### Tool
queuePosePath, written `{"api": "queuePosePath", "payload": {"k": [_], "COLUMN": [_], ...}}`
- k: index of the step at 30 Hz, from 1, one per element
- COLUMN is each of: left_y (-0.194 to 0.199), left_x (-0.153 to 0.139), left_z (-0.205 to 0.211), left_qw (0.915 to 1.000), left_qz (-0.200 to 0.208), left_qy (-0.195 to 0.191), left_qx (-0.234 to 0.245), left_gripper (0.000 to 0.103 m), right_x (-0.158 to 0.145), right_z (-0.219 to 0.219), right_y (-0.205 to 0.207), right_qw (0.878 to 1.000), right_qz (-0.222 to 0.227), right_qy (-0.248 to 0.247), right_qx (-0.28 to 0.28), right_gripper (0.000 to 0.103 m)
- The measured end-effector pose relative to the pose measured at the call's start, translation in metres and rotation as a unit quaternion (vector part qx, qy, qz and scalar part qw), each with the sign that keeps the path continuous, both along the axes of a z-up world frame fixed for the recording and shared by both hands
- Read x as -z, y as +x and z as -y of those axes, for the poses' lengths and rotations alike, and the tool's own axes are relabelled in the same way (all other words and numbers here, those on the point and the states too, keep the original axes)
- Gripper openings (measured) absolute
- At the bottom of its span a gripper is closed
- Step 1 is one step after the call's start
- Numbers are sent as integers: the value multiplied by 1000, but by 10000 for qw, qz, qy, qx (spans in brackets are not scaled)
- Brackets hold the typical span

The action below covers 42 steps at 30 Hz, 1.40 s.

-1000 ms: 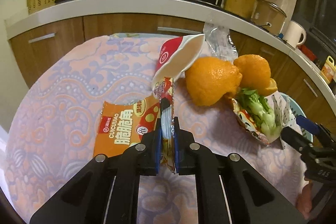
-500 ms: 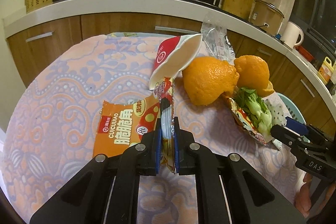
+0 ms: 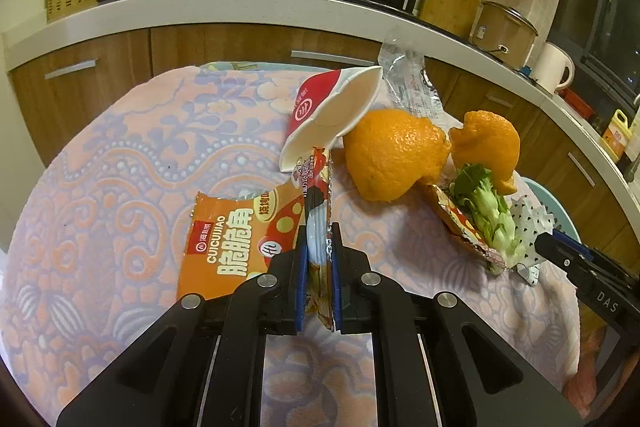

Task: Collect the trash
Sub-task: 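Grasp the white heart-print paper with the right tool while the left tool holds the strip, then lift the heart-print paper with the right tool while the left tool keeps holding the strip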

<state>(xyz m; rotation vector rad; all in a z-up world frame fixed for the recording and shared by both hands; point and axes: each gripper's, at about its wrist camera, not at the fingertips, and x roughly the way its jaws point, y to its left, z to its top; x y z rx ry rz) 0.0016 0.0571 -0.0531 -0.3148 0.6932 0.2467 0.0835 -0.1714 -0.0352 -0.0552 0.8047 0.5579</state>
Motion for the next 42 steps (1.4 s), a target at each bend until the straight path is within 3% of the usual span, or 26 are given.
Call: {"api": "queuePosePath", "payload": {"k": [3,8,11,15,16,19,20,22,27,36,37,39,41,42], "left_y": [-1,-3,-2,-3,-3,-4,-4,-6,-12,-14,-15,-16,-15,-16], "left_x": [0,-1,-1,-1,-1,-1,-2,-5,-13,-11,-11,-10,-9,-9], "left_z": [0,1,0,0,0,0,0,3,20,25,24,22,20,19], "left_qw": [10000,10000,9999,9999,9999,9999,9999,9998,9988,9986,9985,9985,9985,9984], "left_qz": [37,66,82,88,85,121,145,216,288,370,402,425,426,452], "left_qy": [-37,-35,-57,-79,-73,-68,-47,46,367,198,162,85,3,-13], "left_qx": [4,28,47,53,52,40,39,25,162,312,321,321,332,333], "left_gripper": [8,8,8,8,8,8,8,8,8,8,8,8,8,8], "right_x": [5,13,18,18,18,14,12,7,3,-17,-15,-9,-2,0], "right_z": [2,9,11,1,-4,-6,-4,3,11,29,34,40,41,42], "right_y": [7,23,32,32,30,22,20,16,12,7,10,15,13,9], "right_qw": [9995,9966,9946,9957,9964,9978,9982,9989,9992,9988,9975,9949,9927,9933], "right_qz": [-195,-636,-900,-803,-736,-560,-488,-385,-347,-212,-408,-722,-920,-851], "right_qy": [-94,41,189,-50,-150,-183,-137,41,128,425,554,687,769,761], "right_qx": [238,515,480,458,403,304,320,269,174,114,132,125,124,186], "right_gripper": [37,67,68,68,56,40,19,7,4,2,5,20,73,75]}}
